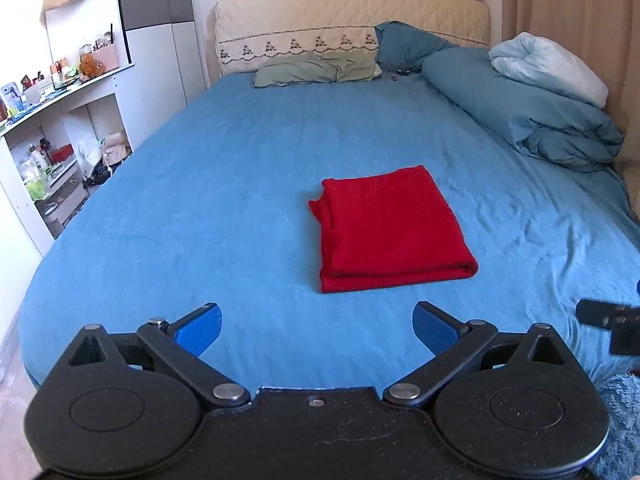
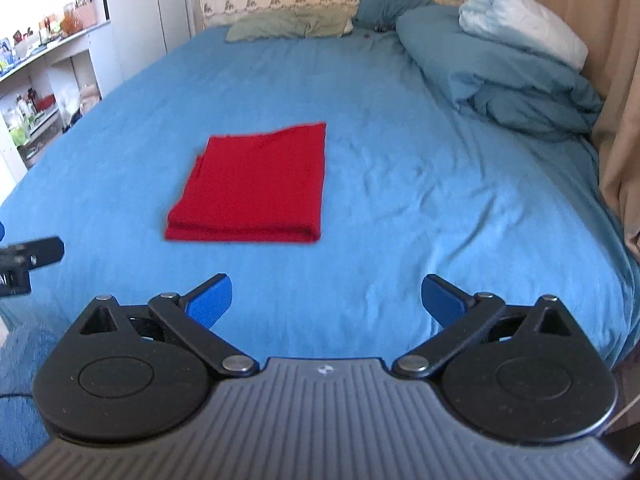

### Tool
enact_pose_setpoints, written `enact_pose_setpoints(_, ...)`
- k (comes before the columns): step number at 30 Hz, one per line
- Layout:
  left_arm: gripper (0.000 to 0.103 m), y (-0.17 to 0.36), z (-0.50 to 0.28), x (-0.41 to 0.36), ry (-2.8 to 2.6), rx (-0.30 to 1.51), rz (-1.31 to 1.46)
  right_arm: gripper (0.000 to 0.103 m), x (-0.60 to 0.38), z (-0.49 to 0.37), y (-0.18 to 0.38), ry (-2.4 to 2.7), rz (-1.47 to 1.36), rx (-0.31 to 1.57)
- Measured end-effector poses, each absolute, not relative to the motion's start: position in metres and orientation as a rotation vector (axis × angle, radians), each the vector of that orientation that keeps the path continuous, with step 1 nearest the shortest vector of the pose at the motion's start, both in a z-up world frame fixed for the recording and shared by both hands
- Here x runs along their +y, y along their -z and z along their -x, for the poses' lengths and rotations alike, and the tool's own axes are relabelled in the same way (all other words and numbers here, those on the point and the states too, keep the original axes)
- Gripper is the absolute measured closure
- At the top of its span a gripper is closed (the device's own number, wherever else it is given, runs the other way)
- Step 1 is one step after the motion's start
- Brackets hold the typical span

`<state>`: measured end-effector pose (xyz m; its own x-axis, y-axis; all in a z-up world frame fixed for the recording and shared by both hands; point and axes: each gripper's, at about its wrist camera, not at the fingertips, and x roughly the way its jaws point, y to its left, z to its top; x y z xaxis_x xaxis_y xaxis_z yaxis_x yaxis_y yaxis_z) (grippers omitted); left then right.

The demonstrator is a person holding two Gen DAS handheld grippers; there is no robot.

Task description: Fold small clothes

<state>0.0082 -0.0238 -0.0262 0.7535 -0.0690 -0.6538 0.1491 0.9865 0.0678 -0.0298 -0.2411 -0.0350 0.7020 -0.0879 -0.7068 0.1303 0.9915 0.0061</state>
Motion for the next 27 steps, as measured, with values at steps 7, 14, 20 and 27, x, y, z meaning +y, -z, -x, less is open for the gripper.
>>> enact_pose_setpoints(7,0.0,0.022,-0.005,-0.022,0.125,0.677,-0.115,0.0,-0.237,0.033,0.039,0.121,-0.061,0.796)
enact_pose_setpoints(14,0.0,0.022,-0.002,-0.017,0.118,0.662,-0.12,0.0,-0.237,0.033,0.036,0.131,-0.061,0.788)
enact_pose_setpoints(20,0.0,0.021,-0.001,-0.017,0.12,0.649,-0.123,0.0,-0.24,0.032,0.036,0.133,-0.068,0.789)
enact_pose_setpoints(27,0.0,0.02,0.002,-0.015,0.119,0.637,-0.125,0.0,-0.244,0.031,0.036,0.131,-0.08,0.793)
